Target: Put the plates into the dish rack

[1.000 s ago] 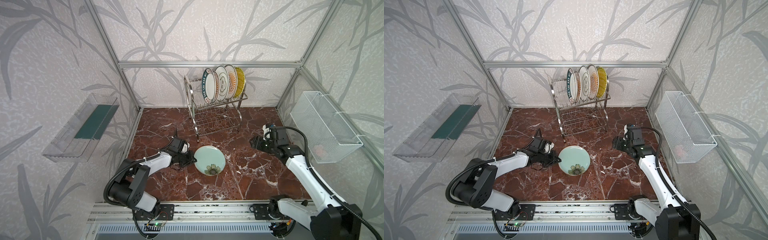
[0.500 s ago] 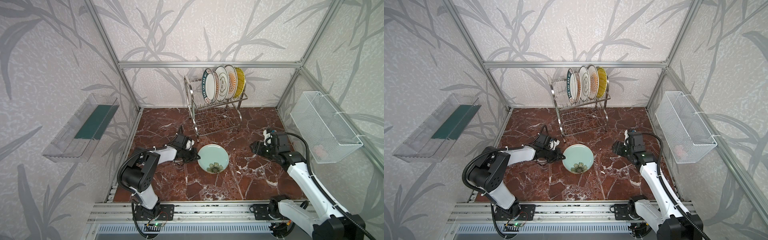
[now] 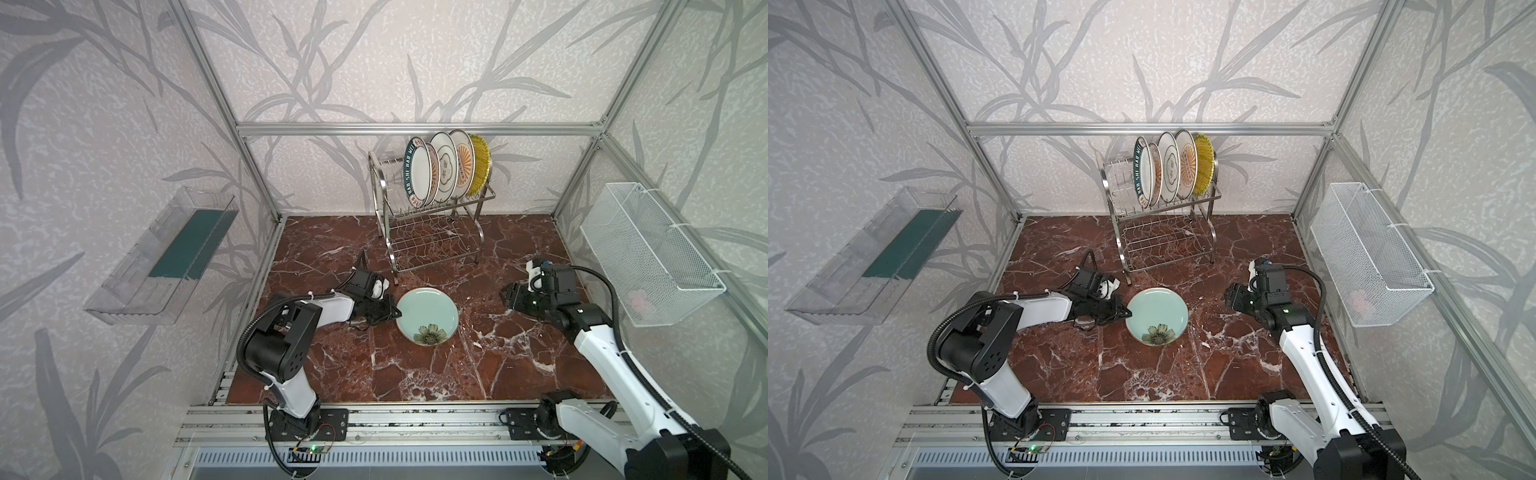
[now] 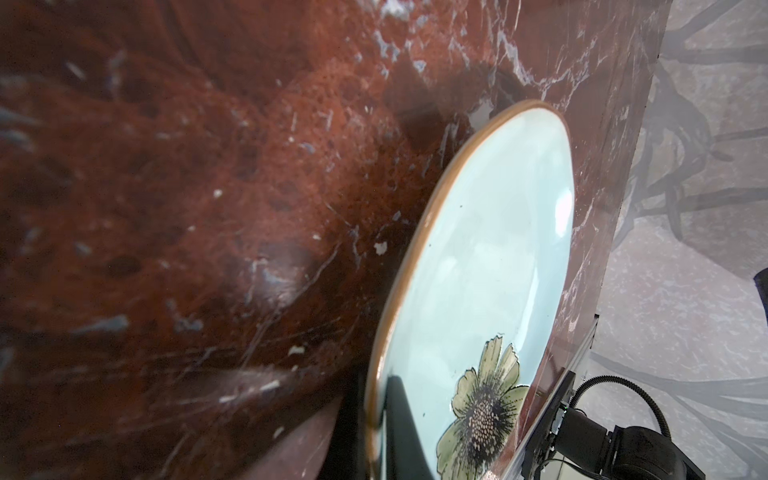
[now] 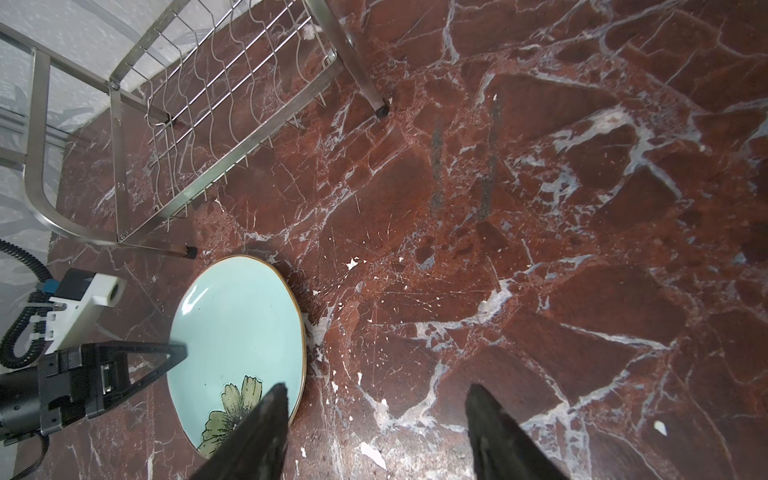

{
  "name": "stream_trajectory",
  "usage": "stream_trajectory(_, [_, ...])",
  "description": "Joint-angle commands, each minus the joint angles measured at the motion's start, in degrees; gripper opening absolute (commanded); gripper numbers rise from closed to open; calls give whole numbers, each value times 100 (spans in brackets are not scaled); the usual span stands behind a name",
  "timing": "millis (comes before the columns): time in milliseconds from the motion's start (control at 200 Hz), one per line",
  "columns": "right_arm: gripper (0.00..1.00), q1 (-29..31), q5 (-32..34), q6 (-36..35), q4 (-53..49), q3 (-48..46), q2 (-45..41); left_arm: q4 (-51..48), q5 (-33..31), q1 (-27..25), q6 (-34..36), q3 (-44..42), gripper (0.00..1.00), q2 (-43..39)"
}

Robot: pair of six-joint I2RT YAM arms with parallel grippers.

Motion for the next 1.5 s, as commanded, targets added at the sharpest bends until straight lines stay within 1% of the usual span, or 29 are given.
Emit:
stream_trajectory(0, [67, -24, -42, -40, -8, -49, -37, -110, -415, -34, -58, -69, 1, 172])
stream_trajectory(615, [67, -24, -227, 57, 195, -223, 9, -194, -389, -36, -96, -66, 19, 231])
stream_trajectory(960, [67, -24, -572, 197, 522, -507, 129, 126, -255, -35, -318, -110, 19, 405])
stream_trajectory(1205, [67, -24, -613, 216, 594, -554, 157, 103, -313, -59, -299, -130, 19, 440])
stream_trajectory(1260, [67, -24, -630, 230, 610, -559, 165, 72, -354, -68, -273, -139, 16, 436])
stream_trajectory(1360, [67, -24, -641, 241, 624, -569, 166, 89, -353, -72, -276, -168, 8, 436])
stream_trajectory(1495, [67, -24, -643, 250, 628, -577, 165, 92, -340, -70, -263, -182, 2, 412])
